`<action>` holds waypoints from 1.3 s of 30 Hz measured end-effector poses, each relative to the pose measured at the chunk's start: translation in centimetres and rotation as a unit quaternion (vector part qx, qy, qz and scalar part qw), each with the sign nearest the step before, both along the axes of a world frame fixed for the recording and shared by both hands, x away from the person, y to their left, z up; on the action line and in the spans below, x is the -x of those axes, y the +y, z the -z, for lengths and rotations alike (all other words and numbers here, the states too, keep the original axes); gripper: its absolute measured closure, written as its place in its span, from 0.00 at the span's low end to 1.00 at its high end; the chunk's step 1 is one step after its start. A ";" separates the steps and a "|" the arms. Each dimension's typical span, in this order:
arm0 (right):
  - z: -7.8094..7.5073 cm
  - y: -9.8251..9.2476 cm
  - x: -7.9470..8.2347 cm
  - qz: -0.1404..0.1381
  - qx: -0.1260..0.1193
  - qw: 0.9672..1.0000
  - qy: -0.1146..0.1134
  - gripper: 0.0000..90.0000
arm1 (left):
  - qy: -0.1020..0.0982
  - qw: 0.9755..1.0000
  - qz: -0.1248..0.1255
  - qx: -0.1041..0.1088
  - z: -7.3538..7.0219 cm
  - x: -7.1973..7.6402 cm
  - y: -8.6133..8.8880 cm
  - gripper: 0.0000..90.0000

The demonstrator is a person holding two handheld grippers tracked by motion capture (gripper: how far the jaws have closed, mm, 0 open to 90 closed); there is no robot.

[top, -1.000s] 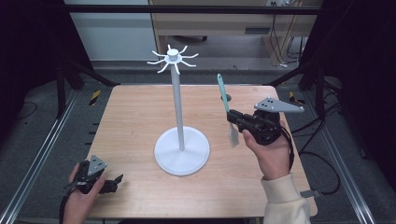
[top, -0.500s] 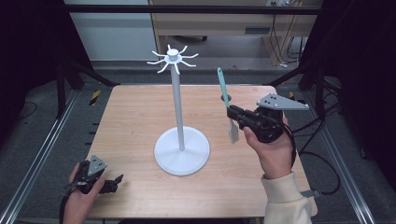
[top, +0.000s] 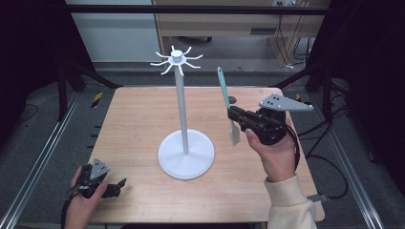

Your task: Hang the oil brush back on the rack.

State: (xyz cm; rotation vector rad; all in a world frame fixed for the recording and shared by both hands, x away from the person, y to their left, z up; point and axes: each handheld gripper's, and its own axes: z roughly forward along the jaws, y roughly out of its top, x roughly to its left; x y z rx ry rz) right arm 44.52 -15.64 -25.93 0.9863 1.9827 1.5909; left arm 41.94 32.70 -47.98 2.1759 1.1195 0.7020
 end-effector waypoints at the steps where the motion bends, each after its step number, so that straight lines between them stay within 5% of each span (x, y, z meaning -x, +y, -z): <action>1: -0.3 0.3 0.0 -0.004 0.000 1.000 -0.003 0.92 | 0.001 1.000 0.000 0.000 0.0 0.0 0.0 0.03; 39: -1.5 2.4 0.6 -0.029 0.002 0.999 -0.043 0.92 | 0.002 1.000 0.004 -0.002 0.0 0.0 -0.1 0.03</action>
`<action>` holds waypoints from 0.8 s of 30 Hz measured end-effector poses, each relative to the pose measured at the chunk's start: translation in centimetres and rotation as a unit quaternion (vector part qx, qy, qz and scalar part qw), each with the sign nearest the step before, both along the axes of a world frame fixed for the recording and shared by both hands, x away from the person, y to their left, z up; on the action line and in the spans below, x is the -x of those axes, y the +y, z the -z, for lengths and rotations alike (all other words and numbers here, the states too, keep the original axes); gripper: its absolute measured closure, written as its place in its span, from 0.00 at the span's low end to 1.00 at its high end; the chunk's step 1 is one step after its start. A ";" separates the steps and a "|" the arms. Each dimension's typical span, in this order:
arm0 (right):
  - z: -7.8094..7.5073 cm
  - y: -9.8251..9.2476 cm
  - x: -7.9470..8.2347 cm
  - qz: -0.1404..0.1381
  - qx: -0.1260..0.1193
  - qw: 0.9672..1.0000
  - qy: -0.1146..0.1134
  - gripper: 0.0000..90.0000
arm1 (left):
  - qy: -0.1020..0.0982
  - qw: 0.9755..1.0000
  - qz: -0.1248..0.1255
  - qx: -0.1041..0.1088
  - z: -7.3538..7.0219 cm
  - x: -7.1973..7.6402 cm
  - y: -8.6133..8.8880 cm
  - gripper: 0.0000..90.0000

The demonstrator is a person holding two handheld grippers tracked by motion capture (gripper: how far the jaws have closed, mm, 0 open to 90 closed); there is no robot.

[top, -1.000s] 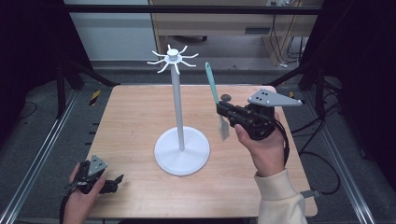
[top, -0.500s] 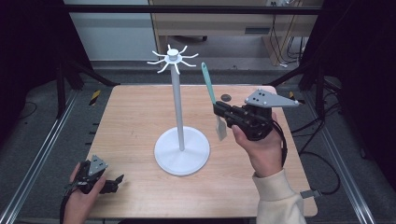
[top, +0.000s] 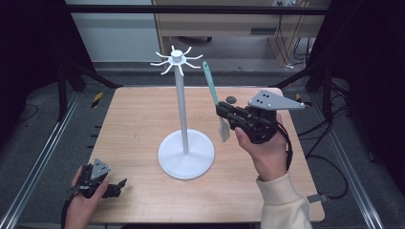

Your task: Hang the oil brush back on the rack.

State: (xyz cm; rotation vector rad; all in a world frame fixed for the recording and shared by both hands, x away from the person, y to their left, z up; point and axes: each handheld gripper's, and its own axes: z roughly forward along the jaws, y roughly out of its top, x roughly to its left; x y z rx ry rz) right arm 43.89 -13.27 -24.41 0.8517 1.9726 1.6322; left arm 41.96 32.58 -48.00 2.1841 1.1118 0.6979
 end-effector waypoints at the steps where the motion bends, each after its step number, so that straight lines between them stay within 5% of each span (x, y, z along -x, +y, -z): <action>1: 0.0 0.0 0.0 -0.002 -0.001 1.000 0.000 0.92 | 0.000 1.000 0.000 0.000 0.0 0.0 0.0 0.03; 24: 0.0 0.4 0.2 -0.011 0.005 1.000 -0.002 0.92 | 0.003 1.000 0.003 -0.001 0.0 0.0 -0.1 0.03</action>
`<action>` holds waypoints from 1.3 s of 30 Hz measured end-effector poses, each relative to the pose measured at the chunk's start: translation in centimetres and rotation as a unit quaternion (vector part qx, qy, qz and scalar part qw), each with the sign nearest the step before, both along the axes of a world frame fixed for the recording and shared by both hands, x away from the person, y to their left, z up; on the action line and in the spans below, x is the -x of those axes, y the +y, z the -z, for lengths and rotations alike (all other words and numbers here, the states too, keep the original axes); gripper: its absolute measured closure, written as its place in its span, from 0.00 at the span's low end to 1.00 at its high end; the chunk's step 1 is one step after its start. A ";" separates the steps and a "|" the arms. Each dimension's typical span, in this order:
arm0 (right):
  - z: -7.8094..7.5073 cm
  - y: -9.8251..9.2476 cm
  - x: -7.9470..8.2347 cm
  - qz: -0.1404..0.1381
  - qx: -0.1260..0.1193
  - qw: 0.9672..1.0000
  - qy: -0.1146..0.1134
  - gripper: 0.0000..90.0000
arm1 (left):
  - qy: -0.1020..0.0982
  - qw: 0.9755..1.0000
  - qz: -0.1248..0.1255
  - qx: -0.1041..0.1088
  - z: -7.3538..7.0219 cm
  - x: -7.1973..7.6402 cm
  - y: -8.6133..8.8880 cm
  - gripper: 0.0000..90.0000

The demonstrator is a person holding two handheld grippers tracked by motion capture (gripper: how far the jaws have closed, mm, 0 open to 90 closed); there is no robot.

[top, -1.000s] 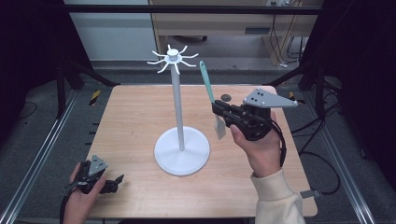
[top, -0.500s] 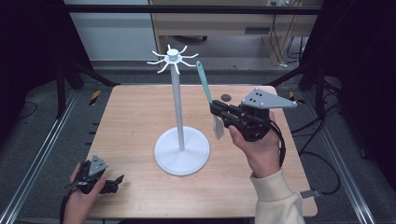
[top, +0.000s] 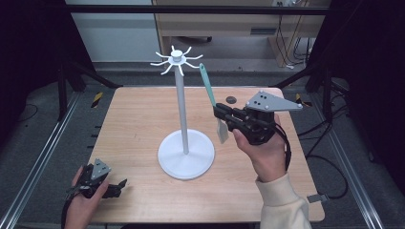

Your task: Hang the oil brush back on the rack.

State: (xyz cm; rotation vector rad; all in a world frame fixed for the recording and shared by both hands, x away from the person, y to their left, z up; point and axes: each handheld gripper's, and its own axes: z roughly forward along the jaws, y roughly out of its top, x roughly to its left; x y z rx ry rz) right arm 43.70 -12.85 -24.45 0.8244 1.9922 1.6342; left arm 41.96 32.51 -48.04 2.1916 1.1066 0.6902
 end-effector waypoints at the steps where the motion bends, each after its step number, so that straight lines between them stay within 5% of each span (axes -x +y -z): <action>1: 0.0 0.0 0.0 0.000 0.001 1.000 0.000 0.92 | 0.000 1.000 0.000 0.000 0.0 0.0 0.0 0.03; 39: 0.3 1.8 -1.4 -0.005 0.009 1.000 0.014 0.92 | 0.006 1.000 0.003 -0.003 0.2 -0.1 -0.1 0.03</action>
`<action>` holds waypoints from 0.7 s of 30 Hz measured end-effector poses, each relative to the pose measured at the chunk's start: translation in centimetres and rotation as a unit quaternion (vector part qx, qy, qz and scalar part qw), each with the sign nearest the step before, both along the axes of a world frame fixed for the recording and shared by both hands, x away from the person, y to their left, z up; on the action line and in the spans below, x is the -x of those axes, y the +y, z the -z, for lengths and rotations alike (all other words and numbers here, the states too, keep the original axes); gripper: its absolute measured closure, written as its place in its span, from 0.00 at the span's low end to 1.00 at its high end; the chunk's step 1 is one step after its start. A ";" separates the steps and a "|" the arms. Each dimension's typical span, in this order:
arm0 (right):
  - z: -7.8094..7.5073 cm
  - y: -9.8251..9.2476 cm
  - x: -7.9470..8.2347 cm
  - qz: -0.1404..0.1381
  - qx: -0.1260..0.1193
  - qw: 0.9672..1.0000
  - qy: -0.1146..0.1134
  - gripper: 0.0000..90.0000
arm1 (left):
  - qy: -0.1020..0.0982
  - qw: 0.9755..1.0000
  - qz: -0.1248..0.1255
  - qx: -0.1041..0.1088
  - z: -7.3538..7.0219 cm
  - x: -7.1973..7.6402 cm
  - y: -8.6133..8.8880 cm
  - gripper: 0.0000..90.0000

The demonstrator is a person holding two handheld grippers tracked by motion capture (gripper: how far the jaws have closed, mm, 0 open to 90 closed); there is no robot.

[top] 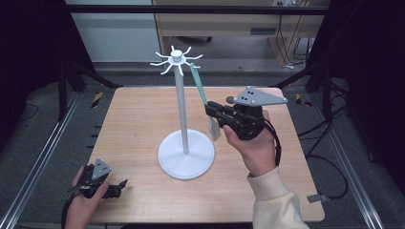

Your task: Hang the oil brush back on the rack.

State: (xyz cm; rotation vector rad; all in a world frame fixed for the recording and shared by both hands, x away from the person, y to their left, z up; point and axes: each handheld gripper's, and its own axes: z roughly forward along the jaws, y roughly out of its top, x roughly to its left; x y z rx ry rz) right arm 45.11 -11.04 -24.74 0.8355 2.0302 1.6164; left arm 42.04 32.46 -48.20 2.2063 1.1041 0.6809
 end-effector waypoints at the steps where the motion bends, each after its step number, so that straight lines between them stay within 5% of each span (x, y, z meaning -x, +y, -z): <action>1: 0.1 0.0 -0.1 0.000 0.000 1.000 -0.002 0.92 | 0.000 1.000 0.000 -0.001 0.0 0.0 0.0 0.03; 21: 1.2 1.2 -0.8 0.003 -0.015 1.000 -0.007 0.92 | -0.007 1.000 -0.003 0.001 -0.1 0.1 0.0 0.03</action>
